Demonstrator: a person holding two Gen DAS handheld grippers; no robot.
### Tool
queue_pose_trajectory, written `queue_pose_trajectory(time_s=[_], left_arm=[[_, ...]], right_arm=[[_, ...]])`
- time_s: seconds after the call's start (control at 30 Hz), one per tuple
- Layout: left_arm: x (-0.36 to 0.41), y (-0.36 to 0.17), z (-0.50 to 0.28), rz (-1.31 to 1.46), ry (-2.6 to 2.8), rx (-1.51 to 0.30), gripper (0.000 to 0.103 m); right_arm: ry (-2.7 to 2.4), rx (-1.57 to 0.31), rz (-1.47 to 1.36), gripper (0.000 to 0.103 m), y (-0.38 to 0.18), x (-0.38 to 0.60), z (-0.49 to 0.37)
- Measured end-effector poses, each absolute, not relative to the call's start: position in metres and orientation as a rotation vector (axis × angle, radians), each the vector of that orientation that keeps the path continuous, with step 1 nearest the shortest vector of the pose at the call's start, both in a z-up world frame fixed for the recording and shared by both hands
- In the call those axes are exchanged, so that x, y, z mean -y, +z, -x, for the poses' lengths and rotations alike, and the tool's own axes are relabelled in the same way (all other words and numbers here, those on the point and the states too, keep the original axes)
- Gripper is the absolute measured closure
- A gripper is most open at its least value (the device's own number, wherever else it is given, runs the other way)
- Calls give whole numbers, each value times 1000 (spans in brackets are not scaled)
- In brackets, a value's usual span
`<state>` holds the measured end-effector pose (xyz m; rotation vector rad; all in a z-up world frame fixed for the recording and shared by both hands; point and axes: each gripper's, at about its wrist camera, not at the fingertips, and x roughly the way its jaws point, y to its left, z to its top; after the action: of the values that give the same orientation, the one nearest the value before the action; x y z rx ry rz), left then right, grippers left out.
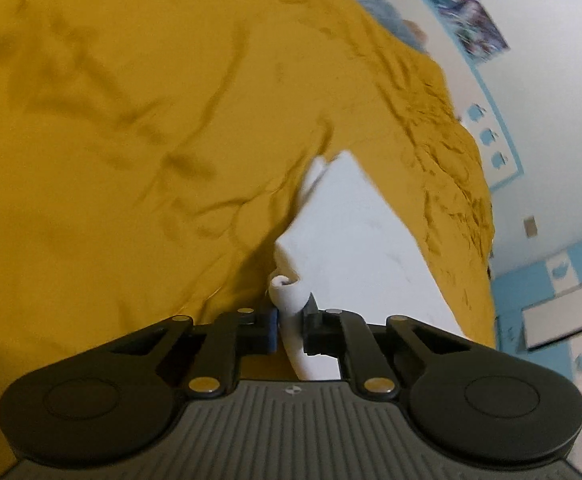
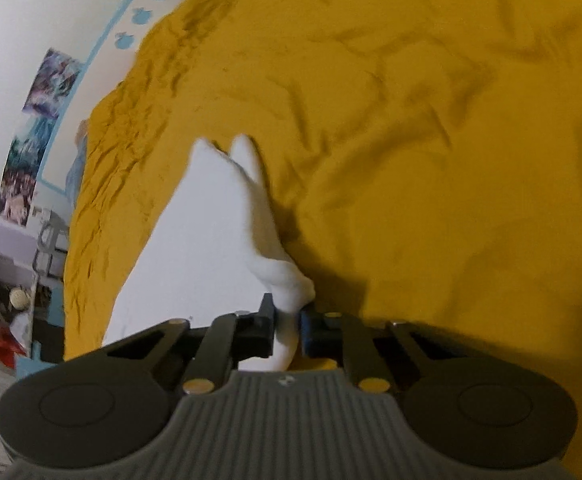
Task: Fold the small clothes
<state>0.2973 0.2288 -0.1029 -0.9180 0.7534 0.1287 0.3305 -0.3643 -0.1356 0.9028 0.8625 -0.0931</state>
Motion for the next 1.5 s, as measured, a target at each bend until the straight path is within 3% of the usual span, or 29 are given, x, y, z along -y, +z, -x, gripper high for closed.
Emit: queue_pose_trajectory(time_s=[0.3, 0.5, 0.73, 1.1, 1.3, 1.5], left_arm=[[-217, -19, -282, 733, 82, -698, 92], [-222, -7, -243, 685, 64, -801, 92], [-219, -38, -205, 640, 86, -914, 92], [-210, -104, -195, 510, 147, -1023, 90], [-210, -99, -193, 501, 141, -1022, 86], [-212, -81, -195, 417, 123, -1048, 80]], right_arm=[[-19, -768, -802, 98, -46, 353, -323], [16, -816, -764, 98, -16, 360, -270], [-7, -926, -739, 99, -45, 363, -202], [-107, -1011, -712, 101, -121, 355, -192], [-100, -1009, -720, 101, -133, 359, -191], [-98, -986, -747, 95, -118, 371, -182]])
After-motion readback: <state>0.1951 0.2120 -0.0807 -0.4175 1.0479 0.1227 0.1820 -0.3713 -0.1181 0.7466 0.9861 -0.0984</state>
